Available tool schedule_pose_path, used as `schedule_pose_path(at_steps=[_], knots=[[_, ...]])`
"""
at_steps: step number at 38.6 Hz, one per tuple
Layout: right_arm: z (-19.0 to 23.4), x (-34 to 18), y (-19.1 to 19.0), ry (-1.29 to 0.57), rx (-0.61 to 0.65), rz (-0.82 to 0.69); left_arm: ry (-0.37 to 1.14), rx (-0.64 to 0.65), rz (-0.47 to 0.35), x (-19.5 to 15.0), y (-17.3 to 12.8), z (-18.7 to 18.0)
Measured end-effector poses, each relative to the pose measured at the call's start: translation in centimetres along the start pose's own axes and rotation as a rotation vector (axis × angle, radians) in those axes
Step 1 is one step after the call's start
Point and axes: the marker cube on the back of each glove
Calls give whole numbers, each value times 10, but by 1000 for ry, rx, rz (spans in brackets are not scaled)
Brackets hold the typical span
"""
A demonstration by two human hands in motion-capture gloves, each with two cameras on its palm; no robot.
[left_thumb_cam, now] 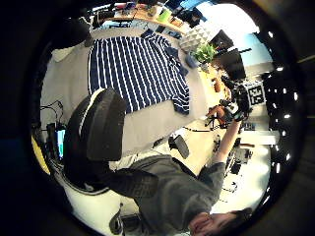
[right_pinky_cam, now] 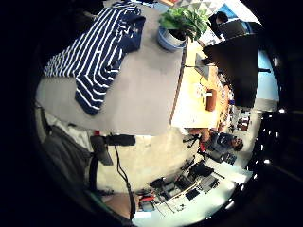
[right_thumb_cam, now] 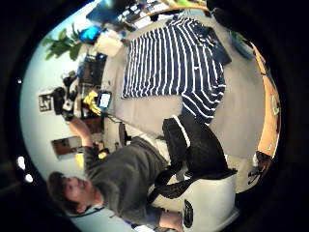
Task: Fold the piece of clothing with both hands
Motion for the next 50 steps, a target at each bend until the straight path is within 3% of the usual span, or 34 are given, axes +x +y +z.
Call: schedule_pose_path(at_steps=[14,25,33,39,45,50], knots=[[0,5,-2,-19,-21,0,-28,-37,-14,-15,-4,18],[33,15,-13,10,-143,24,33,-125,29,-13,-1,49],[86,24,-28,14,-251,40,72,-251,76,-2,-9,119],[172,35,-48,22,-441,115,56,-370,62,5,-18,187],[228,39,-63,47,-451,155,54,-336,20,16,4,189],[229,23,-63,-69,-352,105,118,-200,36,23,0,200]])
